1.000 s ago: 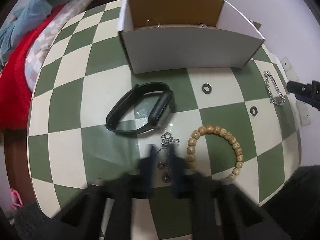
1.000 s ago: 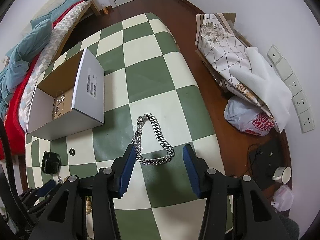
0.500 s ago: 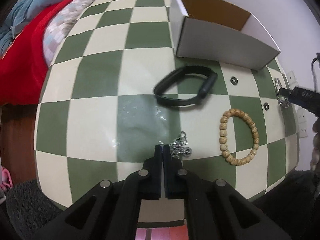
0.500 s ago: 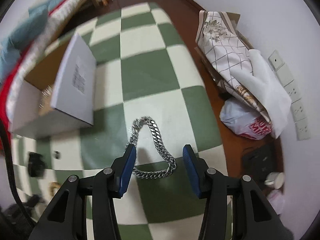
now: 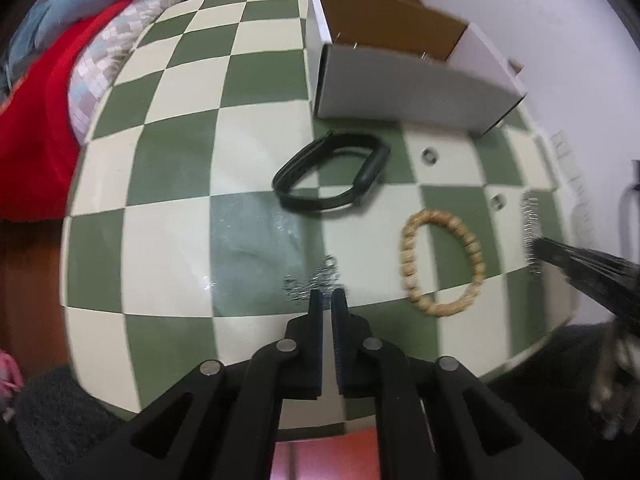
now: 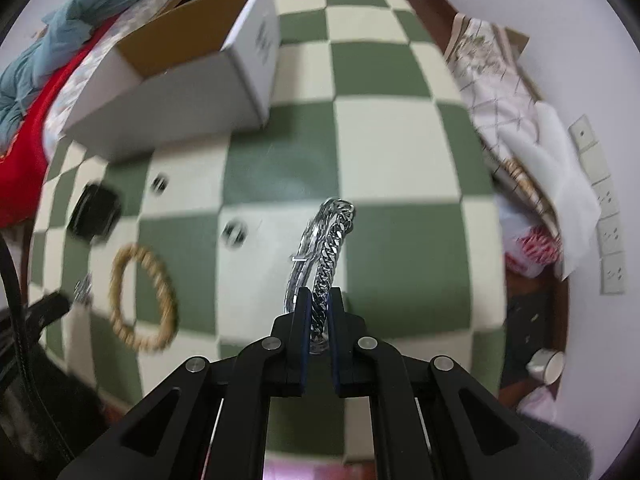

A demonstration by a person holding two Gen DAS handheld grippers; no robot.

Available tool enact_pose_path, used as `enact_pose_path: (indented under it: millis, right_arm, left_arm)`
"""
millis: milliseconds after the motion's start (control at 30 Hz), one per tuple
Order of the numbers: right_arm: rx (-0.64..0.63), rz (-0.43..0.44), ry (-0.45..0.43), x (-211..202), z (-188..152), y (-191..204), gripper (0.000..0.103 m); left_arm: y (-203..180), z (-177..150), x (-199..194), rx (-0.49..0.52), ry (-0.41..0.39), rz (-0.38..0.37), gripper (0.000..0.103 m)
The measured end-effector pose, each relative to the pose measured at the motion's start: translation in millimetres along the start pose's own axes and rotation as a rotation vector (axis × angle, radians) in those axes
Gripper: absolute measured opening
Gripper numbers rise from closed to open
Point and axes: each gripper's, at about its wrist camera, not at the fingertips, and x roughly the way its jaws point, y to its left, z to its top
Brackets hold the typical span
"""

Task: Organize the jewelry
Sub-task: 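Grasp the thick silver curb chain with the right tool while the left tool holds the pendant, then carry the pendant in the left tool and curb chain in the right tool over the box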

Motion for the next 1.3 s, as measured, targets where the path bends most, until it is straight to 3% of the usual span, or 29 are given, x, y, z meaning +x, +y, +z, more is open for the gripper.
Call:
enact_pose_path:
  millis: [67,167,300,433,500,533,733,1033,1300]
  right_arm:
    - [-0.003,0.017,0.01,-2,-13,3,0.008]
    - [0.011,0.028,0.014,-4,-22,4,0.008]
    - [0.03,0.031,0.017,-5,-26,0,0.008]
    - [0.038,0.03,0.017,-5,-25,0,0.008]
    - [0.035,0.029,0.017,-5,-26,2,0.008]
    - [0.031,0.027,0.017,-5,-25,3,0.008]
    - [0.038,0.052,-0.021,-17,-19,7,0.008]
    - [0.109,0.185,-0.141,-82,3,-3,0.008]
    - [0.073,0.256,-0.214,-136,23,12,0.008]
  left_arm:
    - [-5,-3,8,0.01,0.015,0.023,0.033]
    - [-6,-2,18,-0.005,0.046,0.039,0.057]
    - [-15,-3,20,0.029,0.049,0.053,0.063]
    - [-22,-2,20,0.033,0.04,0.073,0.06]
    - [-23,-2,16,0.031,0.014,0.074,0.032]
    - [-23,-1,14,0.032,0.009,0.072,0.008]
    - [-24,9,3,0.007,-0.011,0.044,0.008]
    - [-18,33,-72,-0.018,-0.138,-0.053,0.008]
    - [-29,62,-126,-0.031,-0.235,-0.166,0.008]
